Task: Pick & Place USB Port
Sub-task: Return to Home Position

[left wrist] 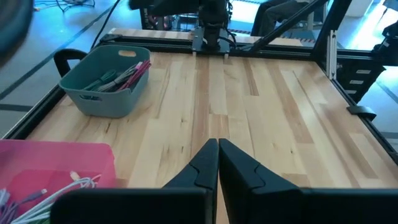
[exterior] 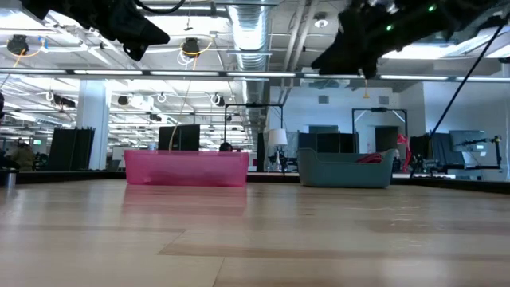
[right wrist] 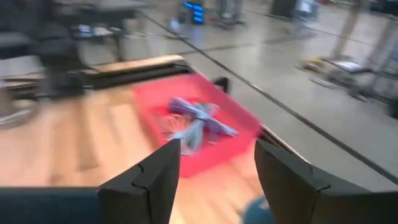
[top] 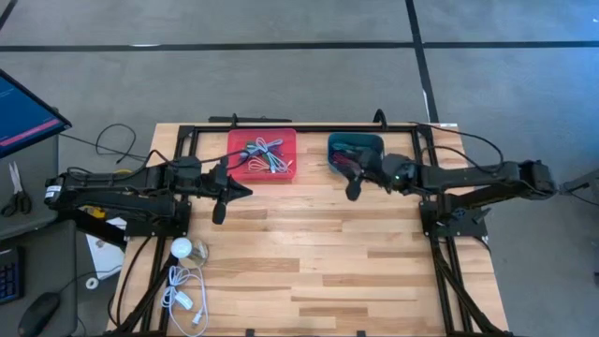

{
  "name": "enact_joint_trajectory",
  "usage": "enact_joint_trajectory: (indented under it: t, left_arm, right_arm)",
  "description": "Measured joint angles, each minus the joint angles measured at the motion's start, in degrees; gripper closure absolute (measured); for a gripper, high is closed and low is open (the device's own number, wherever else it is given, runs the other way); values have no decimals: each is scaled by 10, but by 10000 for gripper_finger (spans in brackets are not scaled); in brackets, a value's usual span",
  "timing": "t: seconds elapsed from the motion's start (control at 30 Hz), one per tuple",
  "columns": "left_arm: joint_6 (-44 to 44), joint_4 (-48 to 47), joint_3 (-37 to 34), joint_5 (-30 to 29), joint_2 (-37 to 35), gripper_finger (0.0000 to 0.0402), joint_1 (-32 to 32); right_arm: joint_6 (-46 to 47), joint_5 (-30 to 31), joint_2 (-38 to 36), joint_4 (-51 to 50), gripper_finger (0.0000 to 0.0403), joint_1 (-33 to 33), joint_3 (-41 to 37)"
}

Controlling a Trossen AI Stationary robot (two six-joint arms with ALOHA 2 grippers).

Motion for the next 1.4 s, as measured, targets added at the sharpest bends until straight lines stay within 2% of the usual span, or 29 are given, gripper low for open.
enact_joint_trajectory:
  t: [0.33,0.63,0.8,1.1,1.4]
  left_arm:
    - [3,0,0,0,0,390,0]
    - [60,8,0,1,-2,390,0]
    - [107,1,0,17,-16,390,-1]
    - [118,-1,-39,17,-97,390,-1]
    - [119,0,-68,17,-197,390,-1]
  right_arm:
    - [-45,-17,-66,-4,231,76,0]
    - [-45,-141,-125,-48,248,118,0]
    - [-45,-152,-176,-90,260,137,0]
    - [-46,-153,-278,-147,284,183,0]
    - [-74,-143,-334,-184,304,226,0]
